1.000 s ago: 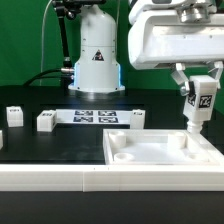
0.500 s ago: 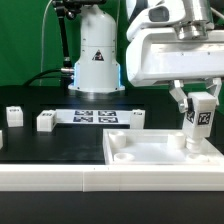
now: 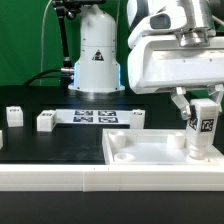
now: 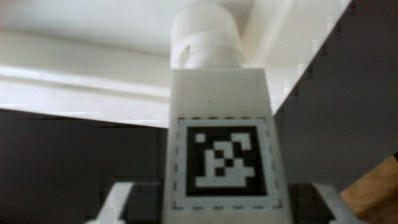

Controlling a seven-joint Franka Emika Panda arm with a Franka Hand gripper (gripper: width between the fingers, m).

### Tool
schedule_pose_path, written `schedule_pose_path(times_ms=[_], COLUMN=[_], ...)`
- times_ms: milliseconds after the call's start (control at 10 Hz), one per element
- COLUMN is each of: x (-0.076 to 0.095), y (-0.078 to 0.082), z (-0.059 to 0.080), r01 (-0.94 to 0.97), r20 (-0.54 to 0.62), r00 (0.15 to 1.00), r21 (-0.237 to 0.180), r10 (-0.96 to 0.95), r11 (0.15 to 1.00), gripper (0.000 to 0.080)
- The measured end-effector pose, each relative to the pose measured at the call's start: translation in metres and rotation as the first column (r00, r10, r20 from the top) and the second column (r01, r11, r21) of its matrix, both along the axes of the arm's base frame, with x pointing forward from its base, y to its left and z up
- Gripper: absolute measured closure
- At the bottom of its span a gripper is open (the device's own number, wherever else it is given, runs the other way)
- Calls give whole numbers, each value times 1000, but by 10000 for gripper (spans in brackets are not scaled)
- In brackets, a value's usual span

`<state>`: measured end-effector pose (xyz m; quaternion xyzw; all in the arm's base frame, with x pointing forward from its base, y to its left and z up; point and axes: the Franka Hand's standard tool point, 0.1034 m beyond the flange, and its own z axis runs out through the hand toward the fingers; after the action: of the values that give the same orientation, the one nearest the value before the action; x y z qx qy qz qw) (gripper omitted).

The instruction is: Assemble one leg

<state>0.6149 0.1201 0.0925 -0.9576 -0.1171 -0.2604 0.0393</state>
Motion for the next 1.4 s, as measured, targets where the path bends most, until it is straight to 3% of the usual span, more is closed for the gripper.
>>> schedule_pose_path(times_ms=[700,1100,1200,1300,1400], x=[-2,-3,-3,-3,-3], y=[-2,0,0,0,0], z=[-18,-18,-18,-18,-18], r01=[-16,-6,-6,-6,-6], r20=[8,28,28,28,28], r00=[1000,1000,1000,1000,1000], r21=[-8,-2,-2,-2,-2], r10=[16,6,6,6,6], r11=[1000,1000,1000,1000,1000], gripper=[506,471,291,195,195])
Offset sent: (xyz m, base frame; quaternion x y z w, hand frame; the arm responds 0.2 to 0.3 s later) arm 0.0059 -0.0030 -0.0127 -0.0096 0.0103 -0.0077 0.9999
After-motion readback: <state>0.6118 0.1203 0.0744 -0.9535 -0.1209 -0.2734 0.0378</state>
